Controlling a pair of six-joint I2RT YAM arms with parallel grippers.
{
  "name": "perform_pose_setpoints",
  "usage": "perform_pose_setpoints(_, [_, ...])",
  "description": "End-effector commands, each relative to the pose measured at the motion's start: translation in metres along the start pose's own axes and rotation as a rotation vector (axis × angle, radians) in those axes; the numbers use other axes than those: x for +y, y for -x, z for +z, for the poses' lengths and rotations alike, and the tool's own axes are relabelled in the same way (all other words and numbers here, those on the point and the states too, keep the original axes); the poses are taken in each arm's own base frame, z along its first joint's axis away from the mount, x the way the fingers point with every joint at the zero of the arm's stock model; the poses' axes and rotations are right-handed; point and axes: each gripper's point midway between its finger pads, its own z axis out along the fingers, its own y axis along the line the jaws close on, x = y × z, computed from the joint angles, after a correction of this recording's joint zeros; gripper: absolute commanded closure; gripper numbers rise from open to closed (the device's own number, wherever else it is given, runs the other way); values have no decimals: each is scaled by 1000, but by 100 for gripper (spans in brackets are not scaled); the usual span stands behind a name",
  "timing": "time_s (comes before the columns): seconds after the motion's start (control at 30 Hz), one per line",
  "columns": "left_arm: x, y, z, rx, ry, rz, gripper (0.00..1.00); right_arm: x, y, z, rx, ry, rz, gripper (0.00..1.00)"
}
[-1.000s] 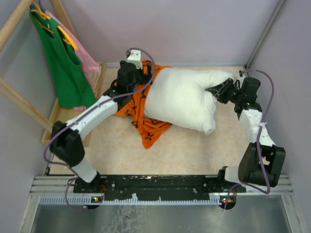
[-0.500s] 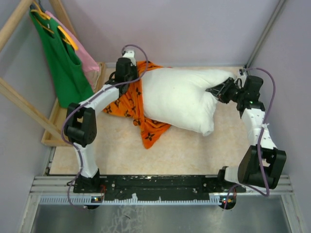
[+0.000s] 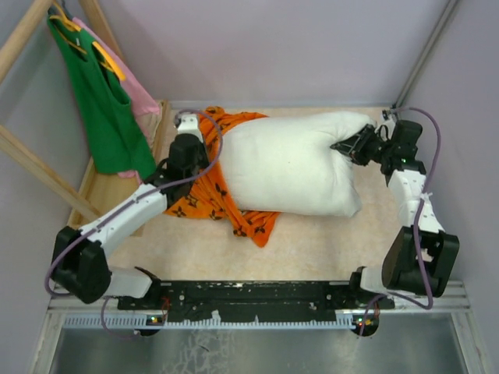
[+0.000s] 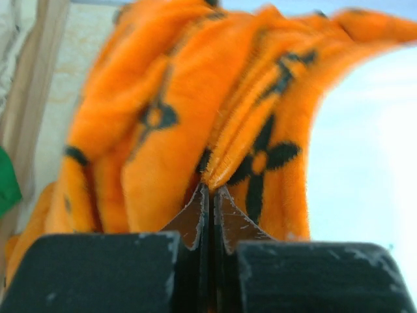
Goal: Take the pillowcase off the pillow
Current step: Remove the pillow from the pillowcase.
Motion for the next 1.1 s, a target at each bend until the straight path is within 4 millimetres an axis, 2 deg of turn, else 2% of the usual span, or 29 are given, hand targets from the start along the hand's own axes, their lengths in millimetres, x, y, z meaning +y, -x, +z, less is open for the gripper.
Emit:
perform_pose_setpoints(0.0, [14,-38,-51,43,192,57,100,18,63,7,-158,-27,-140,100])
perform_pose_setpoints(0.1, [-2,-48,-84,34,204,49,100,26,76,17,-153,-41,-159,100])
perform_pose_setpoints(0.2, [-22,-48,-105,16,193,70,87,32,91,30,-144,-32,-162,100])
perform_pose_setpoints(0.23, [-29,-46,-110,5,189,85,80,35,95,34,-140,-18,-159,100])
perform_pose_setpoints(0.27, [-37,-45,-114,-4,182,108,68,37,98,39,-135,-11,-158,100])
perform_pose_setpoints(0.33, [-49,-40,-115,-13,169,152,26,34,98,50,-113,-29,-170,100])
perform_pose_setpoints(0.37, [-50,-38,-114,-10,177,155,10,30,98,55,-95,-38,-171,100])
perform_pose_setpoints(0.4, [-49,-32,-113,-12,175,160,2,23,96,62,-72,-46,-164,100])
perform_pose_setpoints(0.5, [-43,-15,-93,11,11,68,0,12,94,68,-56,-60,-161,100])
perform_pose_setpoints(0.57, [-14,10,-79,-44,-54,-54,0,8,91,71,-53,-58,-146,100])
perform_pose_setpoints(0.67, [33,44,-74,-126,50,-110,0,11,88,73,-48,-41,-142,100])
perform_pose_setpoints(0.73, [58,64,-68,-172,95,-130,0,14,88,73,-48,-36,-151,100])
perform_pose_setpoints(0.8, [70,76,-60,-200,71,-159,0,16,87,72,-45,-32,-155,100])
perform_pose_setpoints(0.83, [75,77,-52,-193,53,-172,0,18,86,71,-43,-29,-158,100])
perform_pose_setpoints(0.87, [78,69,-38,-146,35,-174,0,18,85,70,-44,-27,-161,100])
perform_pose_setpoints(0.93, [71,47,-13,-22,-46,-170,0,20,83,68,-46,-22,-163,100])
perform_pose_setpoints(1.0, [54,22,2,86,-141,-152,0,20,81,68,-46,-16,-163,100])
perform_pose_setpoints(1.07, [41,1,13,120,-216,-166,0,21,75,69,-41,-5,-156,100])
